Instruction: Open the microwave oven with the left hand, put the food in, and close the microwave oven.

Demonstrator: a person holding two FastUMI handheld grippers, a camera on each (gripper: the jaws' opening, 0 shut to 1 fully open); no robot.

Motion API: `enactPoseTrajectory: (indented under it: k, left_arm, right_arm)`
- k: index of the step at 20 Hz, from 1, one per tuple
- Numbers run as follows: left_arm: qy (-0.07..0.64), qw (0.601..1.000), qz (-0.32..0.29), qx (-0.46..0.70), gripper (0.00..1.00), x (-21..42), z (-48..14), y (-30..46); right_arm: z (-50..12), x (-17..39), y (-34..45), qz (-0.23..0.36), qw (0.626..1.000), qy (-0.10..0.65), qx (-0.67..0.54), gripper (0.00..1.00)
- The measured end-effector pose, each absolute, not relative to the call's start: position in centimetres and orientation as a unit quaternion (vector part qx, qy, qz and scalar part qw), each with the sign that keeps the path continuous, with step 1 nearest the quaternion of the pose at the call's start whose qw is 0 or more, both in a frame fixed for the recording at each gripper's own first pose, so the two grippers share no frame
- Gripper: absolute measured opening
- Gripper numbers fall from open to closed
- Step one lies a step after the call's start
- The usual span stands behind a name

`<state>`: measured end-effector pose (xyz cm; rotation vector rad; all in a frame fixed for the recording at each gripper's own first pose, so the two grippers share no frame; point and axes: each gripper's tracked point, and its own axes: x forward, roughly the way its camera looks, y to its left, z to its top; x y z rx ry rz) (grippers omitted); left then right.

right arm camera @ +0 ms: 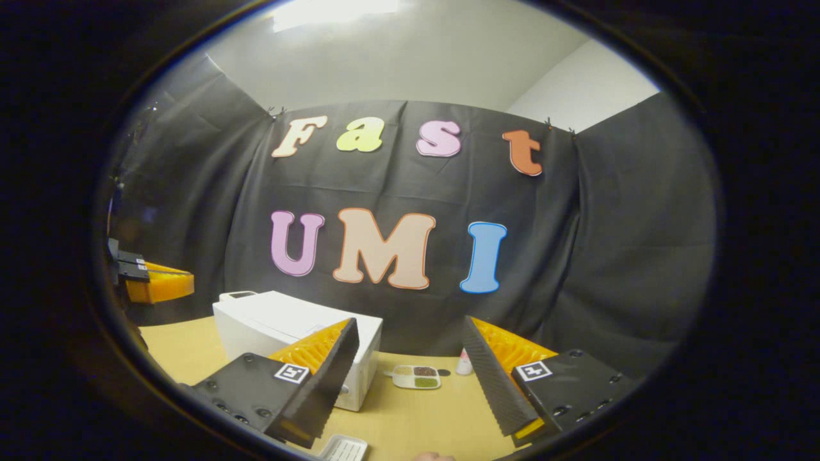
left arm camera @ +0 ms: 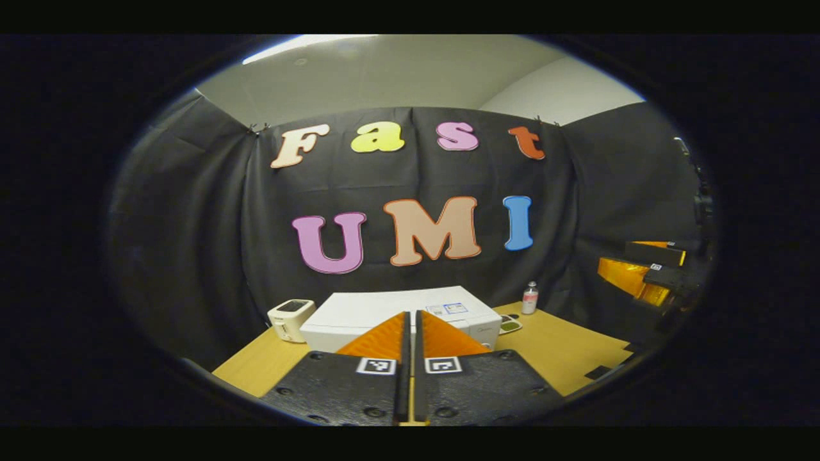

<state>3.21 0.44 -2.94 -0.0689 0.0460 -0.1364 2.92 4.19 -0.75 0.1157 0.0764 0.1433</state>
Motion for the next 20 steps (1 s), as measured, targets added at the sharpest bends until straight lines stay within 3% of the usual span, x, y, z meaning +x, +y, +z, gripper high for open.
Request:
enactPoseTrajectory:
  k: [2,3,20]
  left_arm:
    - [0.018,0.996,-0.066,-0.048,0.99,2.0,-2.7,0.2]
    - [0.020,0.997,-0.060,-0.052,0.94,1.4,-2.7,0.3]
    - [0.051,0.997,-0.049,-0.041,0.94,-1.8,-3.4,-0.4]
  right_arm:
    - [-0.6,2.2,4.3,0.074,0.995,0.038,0.059,0.97]
    - [-0.4,2.0,4.4,0.077,0.995,0.036,0.060,0.97]
    - [-0.6,-0.1,3.9,0.087,0.992,0.040,0.078,0.97]
